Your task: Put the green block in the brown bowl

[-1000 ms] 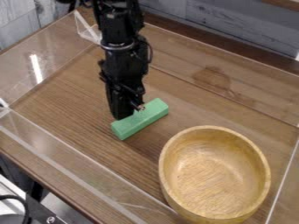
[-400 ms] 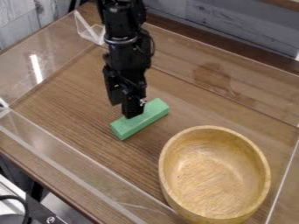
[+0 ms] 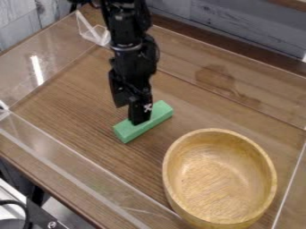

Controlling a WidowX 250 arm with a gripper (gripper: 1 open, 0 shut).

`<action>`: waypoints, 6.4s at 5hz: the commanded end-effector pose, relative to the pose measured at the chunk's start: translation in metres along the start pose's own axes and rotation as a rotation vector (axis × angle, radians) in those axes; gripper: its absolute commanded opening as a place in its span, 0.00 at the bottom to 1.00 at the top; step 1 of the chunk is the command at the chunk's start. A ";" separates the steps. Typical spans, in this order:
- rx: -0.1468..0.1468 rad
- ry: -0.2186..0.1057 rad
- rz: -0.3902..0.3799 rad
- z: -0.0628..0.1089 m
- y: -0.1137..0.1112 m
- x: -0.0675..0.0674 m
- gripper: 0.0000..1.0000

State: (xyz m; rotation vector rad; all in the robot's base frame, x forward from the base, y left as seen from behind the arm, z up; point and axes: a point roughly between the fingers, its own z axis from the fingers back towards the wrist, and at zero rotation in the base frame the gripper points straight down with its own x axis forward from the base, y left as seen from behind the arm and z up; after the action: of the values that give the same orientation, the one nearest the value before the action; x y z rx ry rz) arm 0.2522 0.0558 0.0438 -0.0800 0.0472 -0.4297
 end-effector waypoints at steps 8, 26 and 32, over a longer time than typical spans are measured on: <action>0.011 -0.024 0.112 0.039 0.000 0.013 0.00; -0.048 -0.177 0.121 0.050 -0.171 -0.007 0.00; -0.089 -0.195 0.150 0.045 -0.167 -0.006 0.00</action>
State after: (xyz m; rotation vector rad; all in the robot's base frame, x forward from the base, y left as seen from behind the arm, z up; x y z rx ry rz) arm 0.1750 -0.0890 0.0952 -0.1947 -0.0779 -0.2608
